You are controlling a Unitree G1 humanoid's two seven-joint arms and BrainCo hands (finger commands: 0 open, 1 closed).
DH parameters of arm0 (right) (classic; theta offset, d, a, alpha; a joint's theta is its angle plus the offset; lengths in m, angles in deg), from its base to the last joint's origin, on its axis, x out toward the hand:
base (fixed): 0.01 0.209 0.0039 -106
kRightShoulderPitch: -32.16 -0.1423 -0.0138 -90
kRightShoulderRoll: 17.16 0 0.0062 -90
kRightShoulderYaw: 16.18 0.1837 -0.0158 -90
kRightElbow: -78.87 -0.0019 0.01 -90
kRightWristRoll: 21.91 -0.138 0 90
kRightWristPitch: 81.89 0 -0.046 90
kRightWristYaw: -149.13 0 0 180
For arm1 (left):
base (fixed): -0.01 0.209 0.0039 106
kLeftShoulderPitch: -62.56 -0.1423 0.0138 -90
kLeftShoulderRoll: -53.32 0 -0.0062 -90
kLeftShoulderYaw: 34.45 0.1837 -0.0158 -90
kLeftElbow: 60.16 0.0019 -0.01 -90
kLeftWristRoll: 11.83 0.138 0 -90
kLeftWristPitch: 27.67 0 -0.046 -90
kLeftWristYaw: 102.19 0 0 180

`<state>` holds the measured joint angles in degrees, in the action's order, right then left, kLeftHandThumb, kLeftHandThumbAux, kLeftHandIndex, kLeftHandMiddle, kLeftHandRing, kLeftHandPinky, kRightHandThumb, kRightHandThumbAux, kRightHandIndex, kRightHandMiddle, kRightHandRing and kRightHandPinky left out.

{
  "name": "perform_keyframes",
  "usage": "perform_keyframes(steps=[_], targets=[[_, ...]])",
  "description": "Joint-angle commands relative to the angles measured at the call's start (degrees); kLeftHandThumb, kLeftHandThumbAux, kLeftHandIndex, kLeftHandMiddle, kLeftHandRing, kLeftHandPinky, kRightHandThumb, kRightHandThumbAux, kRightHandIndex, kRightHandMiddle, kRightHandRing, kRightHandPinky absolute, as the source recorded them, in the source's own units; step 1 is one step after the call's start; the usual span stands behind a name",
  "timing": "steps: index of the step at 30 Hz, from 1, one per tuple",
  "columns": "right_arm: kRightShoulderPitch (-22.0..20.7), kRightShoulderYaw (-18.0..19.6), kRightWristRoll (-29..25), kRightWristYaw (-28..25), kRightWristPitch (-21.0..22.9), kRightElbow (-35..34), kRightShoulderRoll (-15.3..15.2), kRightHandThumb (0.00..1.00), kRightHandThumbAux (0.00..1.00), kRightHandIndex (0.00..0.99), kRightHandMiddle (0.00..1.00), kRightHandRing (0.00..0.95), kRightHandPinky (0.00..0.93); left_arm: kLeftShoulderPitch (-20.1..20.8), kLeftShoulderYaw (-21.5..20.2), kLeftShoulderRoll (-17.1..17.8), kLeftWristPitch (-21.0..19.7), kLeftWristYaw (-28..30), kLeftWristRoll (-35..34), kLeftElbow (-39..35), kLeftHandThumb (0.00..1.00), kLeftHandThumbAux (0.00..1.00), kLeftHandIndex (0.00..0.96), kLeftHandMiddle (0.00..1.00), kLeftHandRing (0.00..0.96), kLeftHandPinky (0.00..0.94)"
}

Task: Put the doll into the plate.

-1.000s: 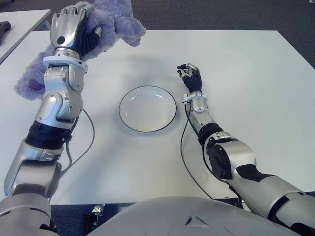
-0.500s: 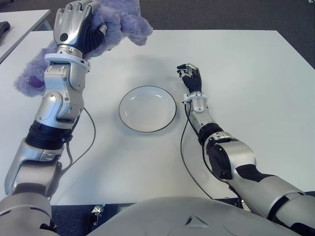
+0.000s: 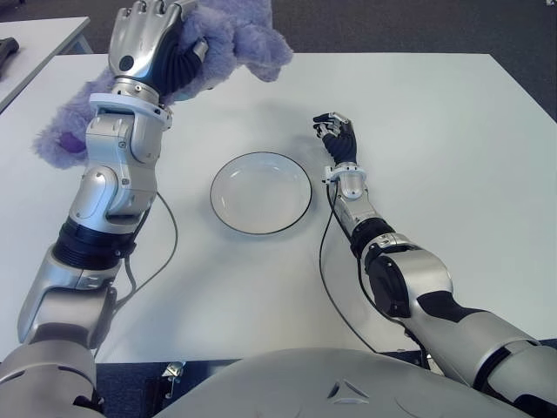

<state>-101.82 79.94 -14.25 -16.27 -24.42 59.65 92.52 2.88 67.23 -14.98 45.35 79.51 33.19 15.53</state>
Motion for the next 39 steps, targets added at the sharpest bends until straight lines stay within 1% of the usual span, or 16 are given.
perform_keyframes(steps=[1, 8, 12, 15, 20, 24, 25, 26, 32, 35, 39], targets=[[12.16, 0.50, 0.62, -0.22, 5.13, 7.50, 0.67, 0.687, 0.738, 0.413, 0.365, 0.356, 0.337, -1.57, 0.89, -2.06, 0.30, 2.19, 2.37, -3.11, 0.747, 0.692, 0.444, 0.826, 0.833, 0.789], [12.19, 0.47, 0.67, -0.12, 4.84, 7.48, 0.67, 0.690, 0.737, 0.414, 0.371, 0.360, 0.341, -1.48, 1.20, -3.35, 0.35, 3.17, 2.33, -4.47, 0.747, 0.692, 0.444, 0.824, 0.832, 0.792], [12.19, 0.59, 0.53, -0.26, 4.99, 7.48, 0.69, 0.691, 0.737, 0.415, 0.375, 0.362, 0.335, -1.84, 1.69, -3.97, 0.19, 5.88, 1.61, -6.85, 0.748, 0.692, 0.444, 0.831, 0.840, 0.805], [12.18, 0.63, 0.50, -0.29, 5.06, 7.49, 0.70, 0.692, 0.737, 0.415, 0.375, 0.362, 0.337, -2.43, 1.77, -4.40, 0.15, 7.31, 1.47, -8.12, 0.748, 0.691, 0.444, 0.831, 0.837, 0.782], [12.16, 0.58, 0.55, -0.32, 5.09, 7.47, 0.73, 0.692, 0.736, 0.416, 0.376, 0.364, 0.337, -6.26, 2.51, -5.73, 0.48, 8.93, 1.25, -11.23, 0.749, 0.691, 0.444, 0.827, 0.830, 0.761], [12.16, 0.48, 0.66, -0.15, 5.04, 7.46, 0.77, 0.692, 0.736, 0.416, 0.378, 0.365, 0.334, -7.23, 2.34, -6.49, 0.69, 10.03, 0.96, -12.12, 0.749, 0.691, 0.444, 0.826, 0.827, 0.769], [12.16, 0.47, 0.67, -0.10, 5.03, 7.46, 0.78, 0.692, 0.736, 0.416, 0.380, 0.365, 0.329, -7.36, 2.25, -6.68, 0.74, 10.27, 0.96, -12.30, 0.749, 0.691, 0.444, 0.828, 0.830, 0.796], [12.15, 0.47, 0.67, -0.07, 5.04, 7.45, 0.79, 0.692, 0.736, 0.416, 0.380, 0.365, 0.327, -7.55, 2.20, -6.89, 0.92, 10.38, 0.99, -12.44, 0.749, 0.691, 0.444, 0.829, 0.831, 0.803], [12.10, 0.51, 0.60, -0.15, 5.17, 7.45, 0.84, 0.690, 0.737, 0.414, 0.374, 0.363, 0.336, -9.26, 2.63, -7.83, 2.60, 9.95, 1.21, -12.61, 0.748, 0.692, 0.444, 0.824, 0.825, 0.776], [12.11, 0.53, 0.58, -0.24, 5.12, 7.44, 0.87, 0.690, 0.738, 0.414, 0.371, 0.362, 0.346, -10.12, 2.77, -8.25, 3.02, 10.01, 1.00, -12.63, 0.747, 0.692, 0.444, 0.826, 0.826, 0.796], [12.19, 0.63, 0.48, -0.25, 4.96, 7.43, 0.86, 0.691, 0.738, 0.414, 0.370, 0.361, 0.345, -11.52, 3.00, -9.26, 2.75, 10.44, 0.78, -12.98, 0.747, 0.693, 0.444, 0.829, 0.828, 0.800]])
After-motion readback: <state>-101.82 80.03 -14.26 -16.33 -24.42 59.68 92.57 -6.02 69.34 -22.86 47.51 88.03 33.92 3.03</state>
